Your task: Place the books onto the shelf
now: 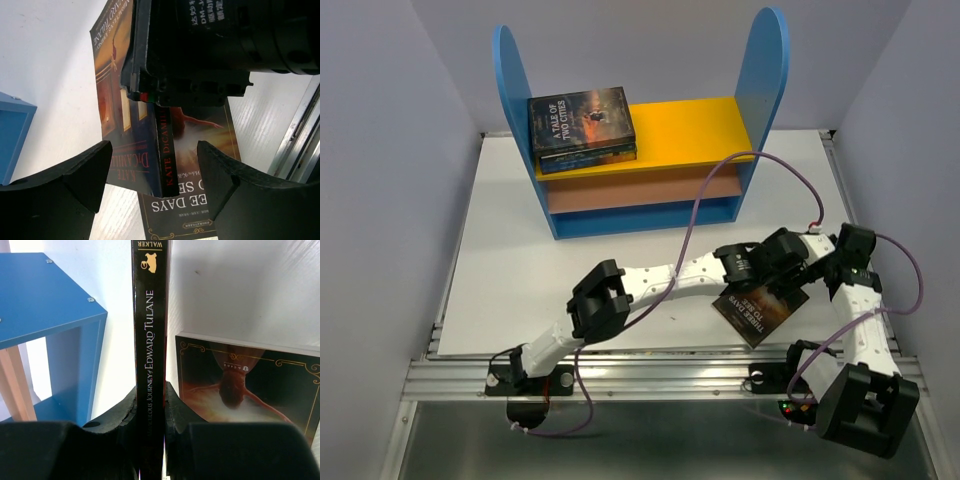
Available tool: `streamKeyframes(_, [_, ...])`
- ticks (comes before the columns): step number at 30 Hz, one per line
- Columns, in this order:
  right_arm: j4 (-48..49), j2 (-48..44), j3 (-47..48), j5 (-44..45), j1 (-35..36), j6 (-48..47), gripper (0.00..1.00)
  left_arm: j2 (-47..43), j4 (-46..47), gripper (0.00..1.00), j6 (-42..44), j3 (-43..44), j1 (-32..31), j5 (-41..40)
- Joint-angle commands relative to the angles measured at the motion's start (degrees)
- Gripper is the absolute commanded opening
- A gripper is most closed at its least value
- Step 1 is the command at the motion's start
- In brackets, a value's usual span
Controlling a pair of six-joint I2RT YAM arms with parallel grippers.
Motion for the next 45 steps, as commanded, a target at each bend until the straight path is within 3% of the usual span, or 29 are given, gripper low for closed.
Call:
streamKeyframes(1, [1.61, 0.05, 3.29, 0.38, 0.59, 1.65, 0.01, -0.60, -0.87, 0.78, 2.72, 4.26, -0.82, -1.07])
streamKeyframes(5, [1.61, 0.05, 3.99, -0.15, 0.59, 2.09, 0.01, 0.27, -1.39, 0.63, 3.60, 3.82, -1.26, -2.92])
streamKeyframes(6, [1.52, -0.04, 3.99, -0.59, 0.59, 2.09, 0.01, 0.80, -1.48, 0.46, 3.78, 3.91, -1.35, -3.36])
streamKeyframes(7, [1.52, -0.04, 4.08, -0.77, 0.59, 2.00, 0.01, 1.06, -1.74, 0.39, 3.69, 3.91, -1.35, -3.88])
streamKeyframes(8, [1.52, -0.04, 3.99, -0.94, 0.59, 2.00, 0.01, 1.33, -1.75, 0.25, 3.78, 3.82, -1.43, -4.85])
streamKeyframes(10, [1.70, 0.14, 3.90, -2.17, 0.59, 2.00, 0.01, 1.50, -1.66, 0.14, 4.22, 3.64, -1.52, -5.90])
streamKeyframes(11, [1.79, 0.40, 3.73, -2.44, 0.59, 1.91, 0.01, 1.33, -1.48, 0.00, 4.22, 3.30, -1.52, -7.22])
streamKeyframes(13, [1.70, 0.58, 3.81, -2.44, 0.59, 1.48, 0.01, 0.89, -1.31, 0.00, 4.57, 2.42, -1.52, -8.10])
streamKeyframes(16, [1.79, 0.84, 3.99, -1.21, 0.59, 0.86, 0.15, -1.56, 0.62, 0.00, 5.36, -1.70, -1.52, -10.39])
streamKeyframes(19, [1.70, 1.37, 4.25, 0.10, 0.59, -0.19, 0.16, -6.65, 4.22, 0.00, 6.50, -10.75, -1.52, -11.01])
streamKeyframes(23, [1.79, 2.95, 4.43, 0.81, 0.59, -0.90, 0.26, -13.68, 11.41, 0.00, 8.08, -21.91, -1.52, -9.34])
streamKeyframes(26, [1.79, 3.92, 4.43, 1.52, 0.59, -1.51, 0.28, -18.87, 15.29, 0.00, 8.79, -30.52, -1.52, -9.16])
streamKeyframes(38, [0.03, 2.86, 3.64, 3.10, 0.59, -4.68, 0.46, -22.47, 16.09, 0.00, 7.56, -37.47, -1.43, -9.09])
streamKeyframes(42, [0.29, 4.44, 3.38, 1.34, 0.59, -5.29, 0.25, -24.77, 18.99, 0.00, 7.91, -40.30, -1.43, -6.53])
streamKeyframes(43, [0.29, 4.45, 3.20, 1.25, 0.59, -5.29, 0.17, -24.95, 19.00, 0.00, 8.08, -40.56, -1.43, -6.26])
streamKeyframes(44, [0.47, 4.27, 3.03, 1.25, 0.59, -5.29, 0.01, -25.12, 19.08, 0.00, 8.09, -40.74, -1.43, -6.44])
streamKeyframes(45, [0.64, 4.01, 2.94, 1.17, 0.59, -5.47, 0.01, -25.13, 19.26, 0.00, 7.91, -40.91, -1.43, -6.52])
